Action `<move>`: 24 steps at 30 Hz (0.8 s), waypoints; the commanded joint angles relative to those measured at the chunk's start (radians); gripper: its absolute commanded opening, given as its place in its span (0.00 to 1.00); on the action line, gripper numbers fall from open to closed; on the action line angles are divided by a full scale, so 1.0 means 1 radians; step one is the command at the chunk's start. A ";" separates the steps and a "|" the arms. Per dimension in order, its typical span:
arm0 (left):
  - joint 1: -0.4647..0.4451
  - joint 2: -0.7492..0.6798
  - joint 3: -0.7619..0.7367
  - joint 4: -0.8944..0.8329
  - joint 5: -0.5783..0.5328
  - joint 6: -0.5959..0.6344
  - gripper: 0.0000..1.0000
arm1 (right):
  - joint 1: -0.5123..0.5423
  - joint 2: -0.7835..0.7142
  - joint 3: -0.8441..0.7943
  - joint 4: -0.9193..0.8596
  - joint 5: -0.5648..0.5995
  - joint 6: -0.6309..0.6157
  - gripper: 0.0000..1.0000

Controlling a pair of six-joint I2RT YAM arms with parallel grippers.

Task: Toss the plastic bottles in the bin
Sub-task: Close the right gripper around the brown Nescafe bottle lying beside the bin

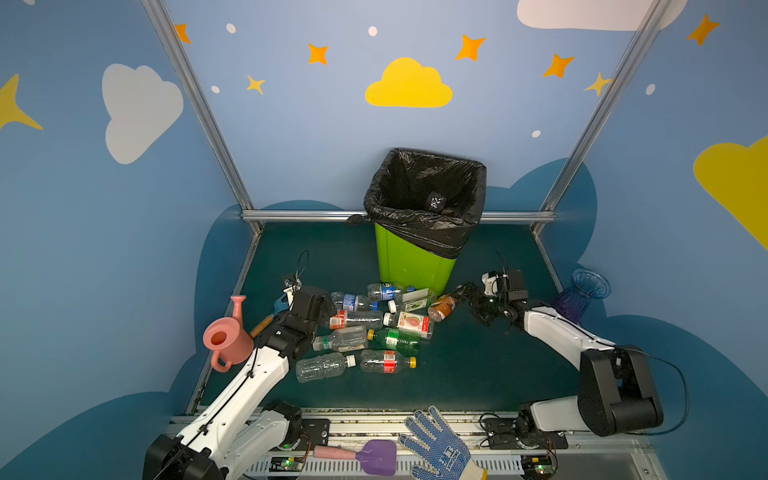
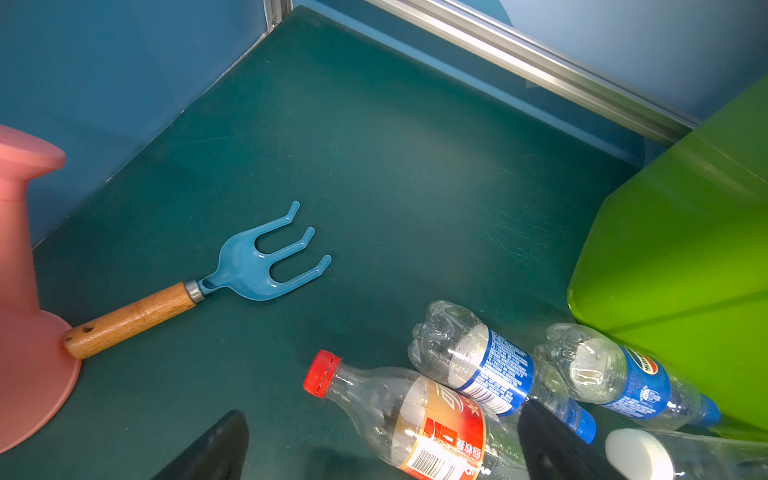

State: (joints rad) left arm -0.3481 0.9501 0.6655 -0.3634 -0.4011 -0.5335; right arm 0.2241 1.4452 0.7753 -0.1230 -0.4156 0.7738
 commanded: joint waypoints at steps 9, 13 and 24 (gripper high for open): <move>-0.002 -0.038 -0.023 -0.027 -0.029 0.037 1.00 | 0.052 0.194 0.079 0.025 -0.037 0.030 0.88; -0.003 -0.039 -0.024 -0.027 -0.026 0.039 1.00 | 0.061 0.232 0.097 0.021 -0.019 0.038 0.88; -0.002 -0.061 -0.036 -0.034 -0.042 0.046 1.00 | 0.028 0.291 0.121 -0.037 -0.007 -0.016 0.72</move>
State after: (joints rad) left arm -0.3481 0.9024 0.6415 -0.3805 -0.4179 -0.5011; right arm 0.2626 1.7271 0.8967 -0.1234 -0.4377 0.7940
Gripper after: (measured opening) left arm 0.998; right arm 0.722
